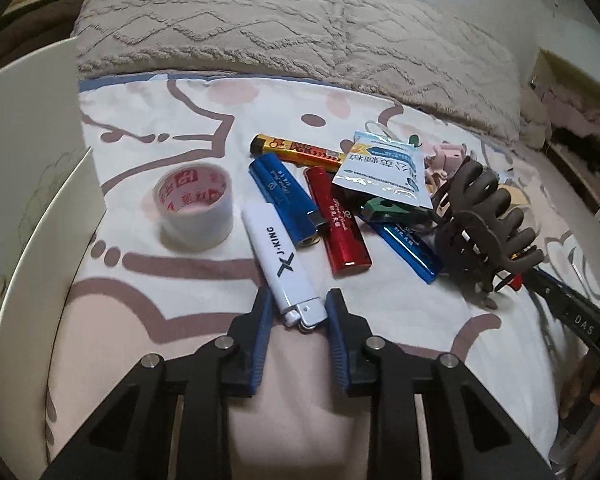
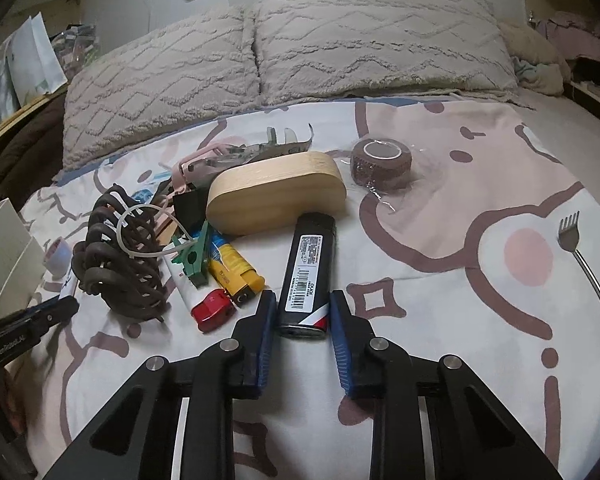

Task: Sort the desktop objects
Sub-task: 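Lift the white lighter with the left tool while the right tool lifts the black lighter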

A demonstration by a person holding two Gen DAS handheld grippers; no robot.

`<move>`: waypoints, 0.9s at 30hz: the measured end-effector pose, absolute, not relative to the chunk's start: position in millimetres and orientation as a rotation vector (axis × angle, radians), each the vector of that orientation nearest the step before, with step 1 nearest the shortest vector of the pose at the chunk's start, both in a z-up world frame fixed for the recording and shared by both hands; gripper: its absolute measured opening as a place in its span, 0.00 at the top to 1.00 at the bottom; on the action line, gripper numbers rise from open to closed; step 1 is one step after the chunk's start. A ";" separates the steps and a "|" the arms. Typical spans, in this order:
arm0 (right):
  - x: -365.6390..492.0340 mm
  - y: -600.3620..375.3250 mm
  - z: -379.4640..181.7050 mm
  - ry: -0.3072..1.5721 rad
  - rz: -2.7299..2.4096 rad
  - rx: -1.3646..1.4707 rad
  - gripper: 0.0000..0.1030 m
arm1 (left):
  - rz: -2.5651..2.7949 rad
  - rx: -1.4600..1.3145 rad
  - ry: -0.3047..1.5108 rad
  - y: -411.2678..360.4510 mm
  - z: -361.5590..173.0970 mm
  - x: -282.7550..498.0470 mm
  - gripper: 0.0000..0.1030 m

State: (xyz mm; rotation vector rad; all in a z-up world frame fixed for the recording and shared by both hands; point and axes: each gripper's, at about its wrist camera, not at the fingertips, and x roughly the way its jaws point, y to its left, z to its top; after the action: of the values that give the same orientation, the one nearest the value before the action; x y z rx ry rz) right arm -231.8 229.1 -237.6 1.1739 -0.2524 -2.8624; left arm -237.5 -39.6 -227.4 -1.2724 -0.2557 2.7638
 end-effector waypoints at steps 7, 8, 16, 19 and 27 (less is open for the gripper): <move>-212.2 229.8 -236.2 -0.294 -2.840 1.157 0.73 | 2.763 -1.262 -0.330 -46.6 -227.1 -221.4 0.78; -209.0 230.0 -236.1 -0.300 -2.837 1.154 0.73 | 2.763 -1.262 -0.335 -47.6 -227.3 -218.9 0.79; -175.3 222.2 -234.0 -0.299 -2.809 1.157 0.73 | 2.771 -1.237 -0.356 -48.6 -224.1 -187.9 0.80; -161.6 214.5 -232.9 -0.255 -2.800 1.163 0.73 | 2.766 -1.236 -0.358 -48.3 -223.2 -177.7 0.80; -132.8 212.4 -233.4 -0.258 -2.771 1.182 0.74 | 2.776 -1.224 -0.241 -34.2 -216.5 -144.0 0.80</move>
State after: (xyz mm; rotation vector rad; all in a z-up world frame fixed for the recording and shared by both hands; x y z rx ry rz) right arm -132.8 212.4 -233.4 1.1823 -0.2584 -2.7710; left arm -144.0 -34.2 -216.5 -1.2237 -0.2410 2.7761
